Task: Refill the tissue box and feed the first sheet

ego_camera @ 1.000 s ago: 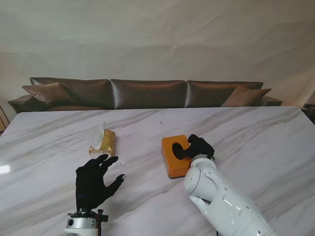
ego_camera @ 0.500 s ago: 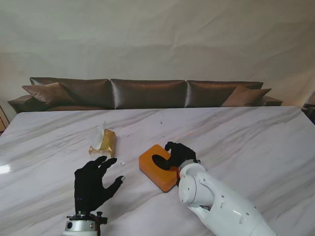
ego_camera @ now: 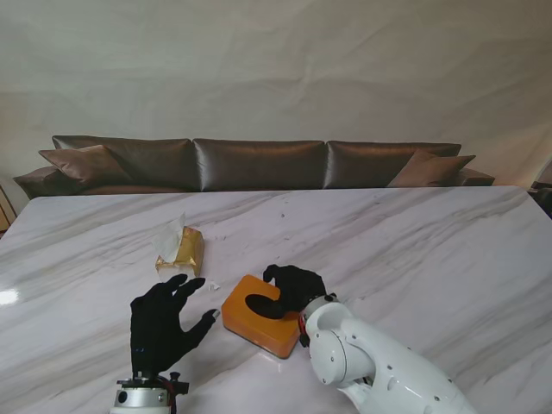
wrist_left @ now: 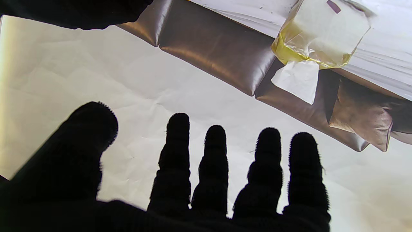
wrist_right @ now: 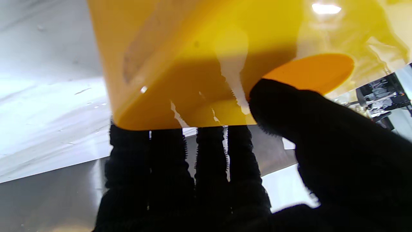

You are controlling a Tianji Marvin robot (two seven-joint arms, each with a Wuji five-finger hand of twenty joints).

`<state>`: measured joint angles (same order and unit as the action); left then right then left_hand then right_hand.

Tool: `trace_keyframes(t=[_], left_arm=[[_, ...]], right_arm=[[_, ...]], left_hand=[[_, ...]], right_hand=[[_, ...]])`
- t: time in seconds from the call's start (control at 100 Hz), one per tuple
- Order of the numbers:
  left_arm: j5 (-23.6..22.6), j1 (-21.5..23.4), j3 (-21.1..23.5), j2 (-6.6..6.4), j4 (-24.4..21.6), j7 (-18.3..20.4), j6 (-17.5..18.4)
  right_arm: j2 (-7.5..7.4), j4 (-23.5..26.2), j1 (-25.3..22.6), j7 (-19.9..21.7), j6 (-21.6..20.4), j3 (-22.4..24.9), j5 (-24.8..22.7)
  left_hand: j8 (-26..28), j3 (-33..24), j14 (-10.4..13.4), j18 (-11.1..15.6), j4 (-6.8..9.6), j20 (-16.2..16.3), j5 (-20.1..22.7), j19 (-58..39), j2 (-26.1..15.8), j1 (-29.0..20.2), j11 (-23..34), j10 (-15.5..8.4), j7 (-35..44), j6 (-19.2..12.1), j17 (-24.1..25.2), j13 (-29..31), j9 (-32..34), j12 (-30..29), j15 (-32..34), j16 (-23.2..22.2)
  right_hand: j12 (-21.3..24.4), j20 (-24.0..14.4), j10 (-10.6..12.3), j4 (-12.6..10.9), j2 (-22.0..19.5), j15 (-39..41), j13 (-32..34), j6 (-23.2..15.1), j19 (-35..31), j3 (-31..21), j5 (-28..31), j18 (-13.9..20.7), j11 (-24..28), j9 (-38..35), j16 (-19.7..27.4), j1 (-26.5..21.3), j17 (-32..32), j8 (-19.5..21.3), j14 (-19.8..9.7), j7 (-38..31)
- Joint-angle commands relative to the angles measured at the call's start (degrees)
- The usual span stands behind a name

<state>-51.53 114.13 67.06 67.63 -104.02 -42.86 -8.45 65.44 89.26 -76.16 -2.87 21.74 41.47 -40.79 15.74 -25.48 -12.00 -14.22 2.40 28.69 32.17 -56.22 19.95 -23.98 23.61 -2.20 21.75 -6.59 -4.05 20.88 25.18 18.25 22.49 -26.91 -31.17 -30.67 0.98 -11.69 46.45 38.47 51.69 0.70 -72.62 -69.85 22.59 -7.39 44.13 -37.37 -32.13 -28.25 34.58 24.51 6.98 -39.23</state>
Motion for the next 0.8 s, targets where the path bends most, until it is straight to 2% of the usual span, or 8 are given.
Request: trace_keyframes(t=[0.0, 0.13, 0.16, 0.47, 0.55, 0.69, 0.74, 0.79], left_arm=[[0.01, 0.33, -0.09, 0.16, -0.27, 0.59, -0.11], [-0.08, 0.45, -0.10, 0.16, -0.43, 0.56, -0.20], [-0.08, 0.48, -0.10, 0.16, -0.47, 0.54, -0.21], [-0.01, 0.71, -0.28, 0.20, -0.60, 0.35, -0.29], [-0.07, 0.80, -0.26, 0.19, -0.68, 0.34, -0.34], [-0.10, 0.88, -0.27, 0.20, -0.75, 0.26, -0.42], [-0.10, 0.90, -0.28, 0.21, -0.75, 0.24, -0.44], [-0.09, 0.87, -0.31, 0.21, -0.74, 0.24, -0.46]], right_arm=[[-0.28, 1.11, -0.90, 1.03, -0.98, -0.26, -0.59], [-0.81, 2.14, -1.61, 1.39, -3.30, -0.38, -2.33], [-0.94, 2.29, -1.67, 1.50, -3.86, -0.46, -2.77], [-1.23, 0.83, -0.03, 0.57, -8.18, -1.24, -5.54], [-1.04, -0.72, 1.18, -0.42, -9.54, -1.39, -5.71], [-0.86, -3.13, 3.10, -1.64, -12.05, -1.58, -6.03], [-0.86, -3.56, 3.44, -1.92, -12.83, -1.47, -6.21], [-0.90, -3.73, 3.63, -2.04, -13.38, -1.32, -6.37]], left_hand=[[-0.77, 1.08, 0.86, -0.73, 0.89, 0.06, 0.38, 0.36, -2.22, -0.34, -1.01, -0.29, -0.40, 0.46, 0.72, -0.79, 0.08, -0.31, -0.19, 0.14], [-0.77, 1.09, 0.85, -0.73, 0.90, 0.06, 0.36, 0.36, -2.24, -0.34, -0.98, -0.28, -0.41, 0.48, 0.72, -0.84, 0.08, -0.29, -0.24, 0.15], [-0.77, 1.08, 0.86, -0.73, 0.90, 0.06, 0.38, 0.36, -2.21, -0.35, -0.95, -0.30, -0.41, 0.46, 0.72, -0.74, 0.14, -0.27, -0.19, 0.13], [-0.75, 1.07, 0.89, -0.73, 0.91, 0.06, 0.42, 0.36, -2.27, -0.32, -0.79, -0.29, -0.36, 0.45, 0.72, -0.73, 0.26, -0.19, -0.19, 0.12], [-0.75, 1.09, 0.91, -0.73, 0.91, 0.06, 0.43, 0.36, -2.30, -0.30, -0.80, -0.31, -0.36, 0.48, 0.72, -0.68, 0.26, -0.19, -0.17, 0.12], [-0.75, 1.07, 0.92, -0.72, 0.92, 0.03, 0.44, 0.43, -2.25, -0.34, -0.74, -0.23, -0.36, 0.53, 0.78, -0.71, 0.31, -0.16, -0.17, 0.11], [-0.75, 1.06, 0.88, -0.72, 0.92, 0.02, 0.43, 0.44, -2.31, -0.32, -0.75, -0.30, -0.37, 0.56, 0.77, -0.68, 0.25, -0.15, -0.17, 0.11], [-0.75, 1.08, 0.92, -0.72, 0.92, 0.02, 0.43, 0.45, -2.27, -0.31, -0.73, -0.30, -0.36, 0.53, 0.77, -0.71, 0.28, -0.14, -0.17, 0.11]], right_hand=[[0.37, 0.53, 2.48, -0.57, 0.87, 0.46, 0.90, -1.96, 0.52, -4.97, -0.78, 2.76, 0.34, 0.52, 0.24, -2.99, -0.69, -0.24, -3.39, -1.18], [0.42, 0.20, 2.81, 0.38, 2.17, 0.28, 1.13, -2.24, 0.49, -5.64, -0.75, 2.99, 0.41, 0.30, -0.16, -4.31, -0.79, -0.45, -3.58, -1.45], [0.46, -0.21, 2.94, 2.45, 2.88, -0.14, 1.35, -2.34, 0.56, -6.62, -0.78, 3.12, 0.41, 0.25, -0.80, -4.54, -0.82, -0.74, -3.72, -1.75], [0.47, -0.50, 4.55, 9.86, 9.13, -1.47, 3.36, -3.86, 1.55, -12.28, -0.82, 3.95, 1.13, -0.30, -2.47, -12.85, -1.13, -1.38, -4.90, -3.67], [0.58, 5.68, 5.14, 11.88, 10.36, -2.01, 3.88, -4.44, 0.51, -13.73, -0.79, 3.43, 1.40, -0.51, -2.65, -14.47, -1.85, -2.04, -5.51, -4.64], [0.58, 6.88, 5.88, 12.08, 11.45, -2.44, 4.27, -5.51, 1.10, -14.32, -0.50, 3.06, 1.60, -0.94, -2.39, -15.38, -2.49, -2.02, -6.28, -5.28], [0.60, 6.82, 6.06, 12.36, 11.82, -2.58, 4.37, -5.72, 1.16, -14.23, -0.41, 3.21, 1.62, -1.08, -2.33, -15.05, -2.47, -2.02, -6.37, -5.48], [0.78, 1.76, 6.21, 12.95, 11.74, -3.71, 4.23, -5.92, 3.41, -14.05, -0.54, 3.70, 1.52, -1.05, -2.45, -13.71, -2.55, -2.78, -6.44, -5.91]])
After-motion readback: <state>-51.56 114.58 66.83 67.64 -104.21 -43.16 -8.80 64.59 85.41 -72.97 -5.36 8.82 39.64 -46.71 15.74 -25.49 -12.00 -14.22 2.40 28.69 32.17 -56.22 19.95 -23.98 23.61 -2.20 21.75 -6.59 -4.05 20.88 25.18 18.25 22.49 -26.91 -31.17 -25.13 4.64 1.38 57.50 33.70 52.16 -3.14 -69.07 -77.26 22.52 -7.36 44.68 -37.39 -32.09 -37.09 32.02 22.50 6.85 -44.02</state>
